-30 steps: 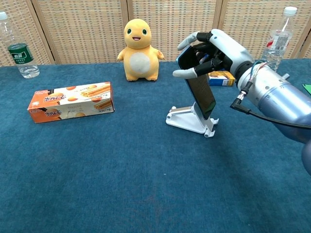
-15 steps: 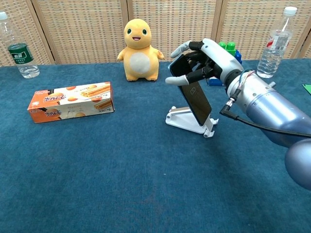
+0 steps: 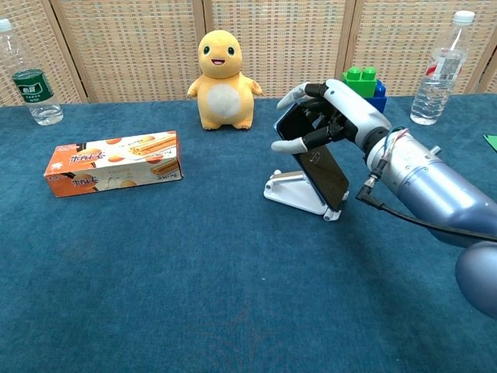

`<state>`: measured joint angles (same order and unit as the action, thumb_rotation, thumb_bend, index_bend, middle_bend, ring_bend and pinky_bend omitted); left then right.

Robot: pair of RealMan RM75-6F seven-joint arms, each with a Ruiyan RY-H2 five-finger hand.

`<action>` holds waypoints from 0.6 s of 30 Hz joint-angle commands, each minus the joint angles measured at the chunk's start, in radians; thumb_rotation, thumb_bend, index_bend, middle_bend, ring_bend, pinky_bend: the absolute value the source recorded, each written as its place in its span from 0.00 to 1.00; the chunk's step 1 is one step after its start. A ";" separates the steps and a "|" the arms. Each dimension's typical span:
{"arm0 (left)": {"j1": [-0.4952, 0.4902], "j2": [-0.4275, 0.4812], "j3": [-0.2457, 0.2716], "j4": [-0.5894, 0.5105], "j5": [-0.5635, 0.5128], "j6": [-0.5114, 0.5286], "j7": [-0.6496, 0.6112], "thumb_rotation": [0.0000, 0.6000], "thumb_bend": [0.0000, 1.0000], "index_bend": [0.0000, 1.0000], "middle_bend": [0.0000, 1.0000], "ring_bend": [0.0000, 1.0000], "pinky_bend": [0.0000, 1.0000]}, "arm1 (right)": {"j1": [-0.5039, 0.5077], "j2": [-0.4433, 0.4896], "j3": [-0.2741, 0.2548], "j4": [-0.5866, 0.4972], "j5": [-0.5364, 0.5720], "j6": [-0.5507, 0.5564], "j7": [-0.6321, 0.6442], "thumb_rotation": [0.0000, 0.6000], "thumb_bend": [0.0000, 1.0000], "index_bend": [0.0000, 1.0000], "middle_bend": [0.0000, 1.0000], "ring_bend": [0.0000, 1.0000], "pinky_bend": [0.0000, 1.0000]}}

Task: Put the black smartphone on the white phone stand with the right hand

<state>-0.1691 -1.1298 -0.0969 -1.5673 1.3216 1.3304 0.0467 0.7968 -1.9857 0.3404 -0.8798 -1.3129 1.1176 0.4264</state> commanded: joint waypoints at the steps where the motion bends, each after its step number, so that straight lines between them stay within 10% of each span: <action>1: 0.000 0.000 0.000 -0.001 -0.001 0.000 0.001 1.00 0.00 0.00 0.00 0.00 0.00 | -0.002 -0.015 -0.007 0.022 -0.009 0.009 0.016 1.00 0.57 0.49 0.55 0.48 0.52; 18: -0.001 0.001 0.002 0.002 -0.002 0.000 -0.004 1.00 0.00 0.00 0.00 0.00 0.00 | -0.008 -0.088 0.021 0.110 -0.010 0.085 0.093 1.00 0.57 0.49 0.55 0.48 0.52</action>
<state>-0.1697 -1.1290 -0.0948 -1.5656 1.3201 1.3303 0.0430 0.7902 -2.0674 0.3559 -0.7752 -1.3260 1.1980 0.5122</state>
